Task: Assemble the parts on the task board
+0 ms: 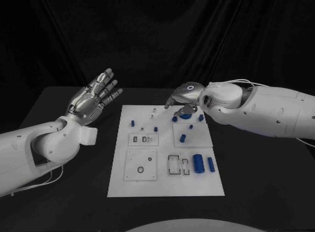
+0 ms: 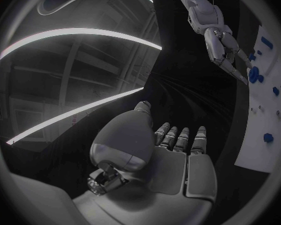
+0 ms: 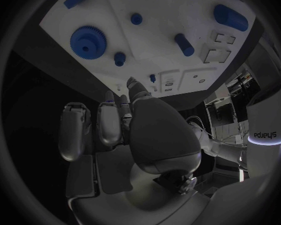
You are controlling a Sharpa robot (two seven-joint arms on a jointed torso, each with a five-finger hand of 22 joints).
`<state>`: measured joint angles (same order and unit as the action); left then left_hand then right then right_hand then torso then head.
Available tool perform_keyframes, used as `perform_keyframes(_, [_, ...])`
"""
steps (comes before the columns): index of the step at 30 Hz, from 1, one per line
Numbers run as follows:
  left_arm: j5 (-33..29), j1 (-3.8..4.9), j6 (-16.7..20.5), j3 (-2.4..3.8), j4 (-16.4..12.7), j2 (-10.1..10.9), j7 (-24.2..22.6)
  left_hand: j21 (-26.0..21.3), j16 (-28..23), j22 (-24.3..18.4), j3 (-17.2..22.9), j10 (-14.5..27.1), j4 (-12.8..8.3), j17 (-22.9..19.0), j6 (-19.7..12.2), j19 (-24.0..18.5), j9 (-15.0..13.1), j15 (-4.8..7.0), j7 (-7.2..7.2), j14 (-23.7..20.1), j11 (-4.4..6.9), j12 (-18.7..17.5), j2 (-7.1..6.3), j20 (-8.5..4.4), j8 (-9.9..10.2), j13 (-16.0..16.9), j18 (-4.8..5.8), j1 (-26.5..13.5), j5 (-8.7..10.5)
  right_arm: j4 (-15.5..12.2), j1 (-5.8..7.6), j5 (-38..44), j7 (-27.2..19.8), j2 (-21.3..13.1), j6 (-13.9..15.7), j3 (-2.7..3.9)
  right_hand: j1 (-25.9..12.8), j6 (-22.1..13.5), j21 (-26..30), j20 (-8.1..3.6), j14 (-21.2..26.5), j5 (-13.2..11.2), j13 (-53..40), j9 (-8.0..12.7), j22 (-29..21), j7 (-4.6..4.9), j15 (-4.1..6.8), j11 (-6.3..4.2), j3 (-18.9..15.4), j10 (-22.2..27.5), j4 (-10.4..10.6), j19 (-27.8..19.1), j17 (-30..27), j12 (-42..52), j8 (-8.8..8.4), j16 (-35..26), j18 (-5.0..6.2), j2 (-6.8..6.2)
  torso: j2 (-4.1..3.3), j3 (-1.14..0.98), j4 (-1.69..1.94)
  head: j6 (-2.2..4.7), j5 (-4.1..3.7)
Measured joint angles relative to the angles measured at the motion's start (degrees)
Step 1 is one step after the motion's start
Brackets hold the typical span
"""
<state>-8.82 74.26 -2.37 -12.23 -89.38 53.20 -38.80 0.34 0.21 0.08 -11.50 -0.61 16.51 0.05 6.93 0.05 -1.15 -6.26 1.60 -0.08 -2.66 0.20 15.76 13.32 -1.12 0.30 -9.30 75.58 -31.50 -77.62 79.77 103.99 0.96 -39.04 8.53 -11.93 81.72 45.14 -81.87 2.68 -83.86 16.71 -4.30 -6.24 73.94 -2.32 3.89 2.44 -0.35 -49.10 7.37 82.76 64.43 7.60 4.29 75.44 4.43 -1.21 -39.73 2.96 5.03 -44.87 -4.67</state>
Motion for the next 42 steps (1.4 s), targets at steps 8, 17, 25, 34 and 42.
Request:
perform_keyframes(8, [0.02,0.0,-0.4,0.0,-0.49,0.43,0.0,0.0,0.0,0.04,0.16,-0.21,-0.16,0.0,0.56,0.0,-0.13,0.0,0.14,0.0,-0.2,0.0,0.0,0.0,-0.29,0.06,0.0,0.0,-0.13,1.24,-1.03,-1.01,-0.03,0.55,0.2,0.04,-0.38,1.23,0.0,-0.02,0.0,3.05,-0.5,-0.57,0.19,0.81,0.0,0.01,1.28,-0.04,-0.53,0.02,-0.08,1.4,0.59,0.0,0.01,-0.38,0.21,0.15,0.03,-0.34,-0.07])
perform_keyframes(17, [0.03,-0.02,-1.0,-0.01,-0.1,0.45,-0.01,0.0,0.0,0.19,0.16,-0.2,-0.16,0.01,0.99,0.22,-0.14,0.01,0.57,0.0,-0.2,0.0,0.1,0.21,-0.41,0.06,-0.01,0.1,-0.12,2.38,-2.09,-1.76,-0.05,0.96,0.45,0.02,-0.66,2.01,0.07,-0.02,0.0,7.0,-1.17,-1.2,0.29,0.44,0.0,-0.23,2.97,-0.65,-1.27,-0.38,-0.3,2.98,0.92,0.0,0.01,-1.31,0.16,0.27,0.16,-0.63,-0.22])
perform_keyframes(25, [0.04,-0.04,-1.38,-0.01,0.67,0.14,-0.01,0.0,0.0,0.19,0.32,-0.52,-0.01,0.02,1.71,0.22,-0.26,0.01,0.63,0.0,0.1,0.2,0.12,0.21,-0.75,0.05,0.0,0.34,-0.27,3.79,-2.78,-2.02,-0.3,1.34,0.58,0.02,-0.53,2.25,2.14,0.08,0.0,7.88,-1.41,-1.6,-2.47,0.61,0.0,-0.24,4.1,0.8,-1.77,-2.32,-3.49,3.05,0.92,-1.79,0.01,-2.18,0.25,0.26,0.15,-1.25,-0.08])
perform_keyframes(34, [0.05,-0.05,-1.46,-0.01,1.23,0.05,-0.02,0.0,0.0,0.18,0.63,-0.32,-0.32,0.04,1.26,0.21,-0.25,0.01,0.03,0.0,0.31,0.19,0.04,0.21,-0.75,0.05,0.0,0.95,-0.97,5.24,-3.69,-2.16,-0.89,2.01,1.51,0.02,-0.53,2.68,2.44,0.15,0.22,8.16,-1.91,-2.08,-2.96,1.03,-0.22,-0.2,5.28,0.83,-2.16,-2.65,-4.35,4.21,0.92,-2.21,0.02,-2.18,0.33,0.26,0.16,-1.87,0.1])
perform_keyframes(42, [0.05,-0.06,-1.45,-0.01,1.74,-0.2,-0.02,0.0,0.0,0.18,0.79,-0.31,-0.48,0.05,1.26,0.21,-0.25,0.01,0.03,0.0,0.3,0.19,0.04,0.21,-0.75,0.04,0.0,0.95,-1.44,6.4,-3.85,-2.21,-1.4,2.32,2.67,0.02,-0.58,3.69,2.72,0.08,0.43,8.03,-2.49,-2.8,-3.05,1.22,-0.43,-0.21,6.4,0.83,-1.98,-2.72,-4.76,5.55,1.38,-2.21,0.02,-2.23,0.37,0.26,0.16,-2.3,0.27])
